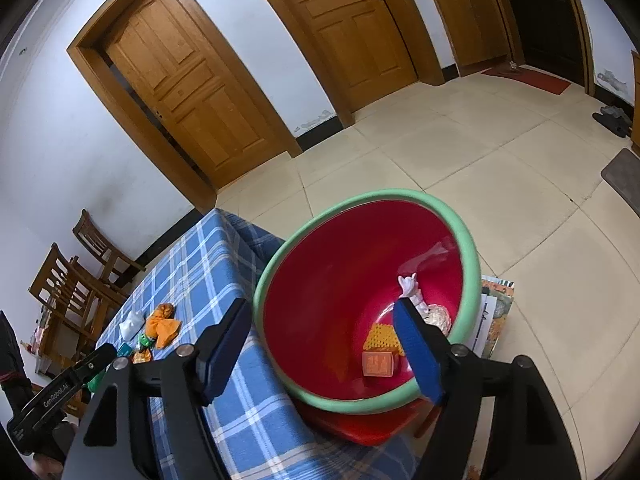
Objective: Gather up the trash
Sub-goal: 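Move both grippers back over the table toward the remaining trash, then grasp the yellow foam net with the left gripper and lift it, then grasp the orange cloth with the right gripper while the left holds the yellow net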
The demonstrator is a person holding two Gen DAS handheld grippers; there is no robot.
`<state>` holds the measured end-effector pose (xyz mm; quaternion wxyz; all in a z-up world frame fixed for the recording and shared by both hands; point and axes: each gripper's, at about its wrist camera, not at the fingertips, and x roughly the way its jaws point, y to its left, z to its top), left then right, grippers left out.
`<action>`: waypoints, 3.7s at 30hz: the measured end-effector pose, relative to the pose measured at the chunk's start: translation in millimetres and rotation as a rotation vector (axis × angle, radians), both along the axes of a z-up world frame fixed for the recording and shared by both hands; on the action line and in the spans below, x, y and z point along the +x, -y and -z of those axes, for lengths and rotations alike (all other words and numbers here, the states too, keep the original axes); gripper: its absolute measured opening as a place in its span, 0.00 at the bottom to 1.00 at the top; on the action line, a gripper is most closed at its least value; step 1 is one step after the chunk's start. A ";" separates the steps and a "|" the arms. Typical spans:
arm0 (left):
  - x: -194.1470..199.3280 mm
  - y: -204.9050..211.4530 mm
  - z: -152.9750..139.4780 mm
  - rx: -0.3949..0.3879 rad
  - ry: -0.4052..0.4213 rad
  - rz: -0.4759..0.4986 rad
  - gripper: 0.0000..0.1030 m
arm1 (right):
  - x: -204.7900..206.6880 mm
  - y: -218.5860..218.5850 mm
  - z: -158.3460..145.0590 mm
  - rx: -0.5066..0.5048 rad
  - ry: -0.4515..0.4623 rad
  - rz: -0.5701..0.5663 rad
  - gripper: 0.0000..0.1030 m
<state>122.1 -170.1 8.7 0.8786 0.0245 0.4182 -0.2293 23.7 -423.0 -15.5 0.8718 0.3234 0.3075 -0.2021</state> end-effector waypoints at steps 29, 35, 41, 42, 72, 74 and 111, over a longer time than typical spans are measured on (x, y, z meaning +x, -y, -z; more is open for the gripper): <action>44.1 -168.5 52.6 0.088 -0.071 -0.427 0.68 | 23.2 -43.0 9.5 -0.011 -0.054 -0.101 0.76; 50.2 -174.5 73.5 0.074 -0.143 -0.433 0.68 | 27.4 -48.5 12.9 -0.011 -0.072 -0.116 0.76; 50.2 -174.4 83.1 0.063 -0.157 -0.432 0.74 | 31.2 -53.7 17.7 -0.010 -0.091 -0.128 0.76; 50.9 -174.3 83.3 0.063 -0.152 -0.430 0.74 | 32.1 -55.0 18.5 -0.008 -0.094 -0.130 0.76; 65.3 -179.3 70.2 -0.071 -0.037 -0.352 0.12 | 133.3 -146.0 9.1 -0.143 -0.142 -0.388 0.76; 66.3 -184.6 72.1 -0.078 -0.037 -0.369 0.12 | 147.4 -154.6 13.3 -0.156 -0.150 -0.413 0.76; 58.7 -188.0 78.2 -0.128 -0.066 -0.378 0.13 | 206.4 -175.2 49.9 -0.195 -0.152 -0.536 0.11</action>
